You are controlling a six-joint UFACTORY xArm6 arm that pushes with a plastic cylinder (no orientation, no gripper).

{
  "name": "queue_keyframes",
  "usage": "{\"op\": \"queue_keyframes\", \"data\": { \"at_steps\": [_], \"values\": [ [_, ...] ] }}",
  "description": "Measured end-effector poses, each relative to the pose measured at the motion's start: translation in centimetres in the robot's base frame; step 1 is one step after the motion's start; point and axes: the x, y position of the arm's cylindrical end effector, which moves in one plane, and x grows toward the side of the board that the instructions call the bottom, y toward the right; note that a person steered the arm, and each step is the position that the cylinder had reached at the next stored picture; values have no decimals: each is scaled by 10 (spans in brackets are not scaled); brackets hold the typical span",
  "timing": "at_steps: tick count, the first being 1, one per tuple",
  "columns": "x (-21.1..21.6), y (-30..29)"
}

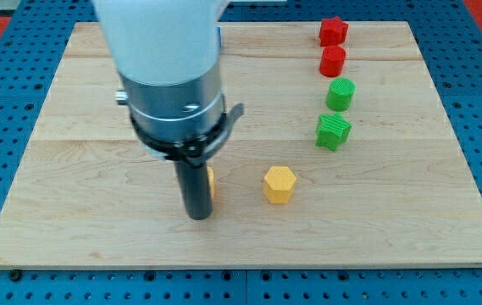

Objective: Place your arm to the top center of the board

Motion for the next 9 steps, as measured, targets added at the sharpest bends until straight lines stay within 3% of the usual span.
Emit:
{"op": "queue_keyframes", "data": {
  "at_steps": [2, 3, 7, 8, 9],
  "values": [
    [0, 1],
    [-1, -42],
    [-15, -30],
    [-13, -58],
    [-82, -62]
  ]
}}
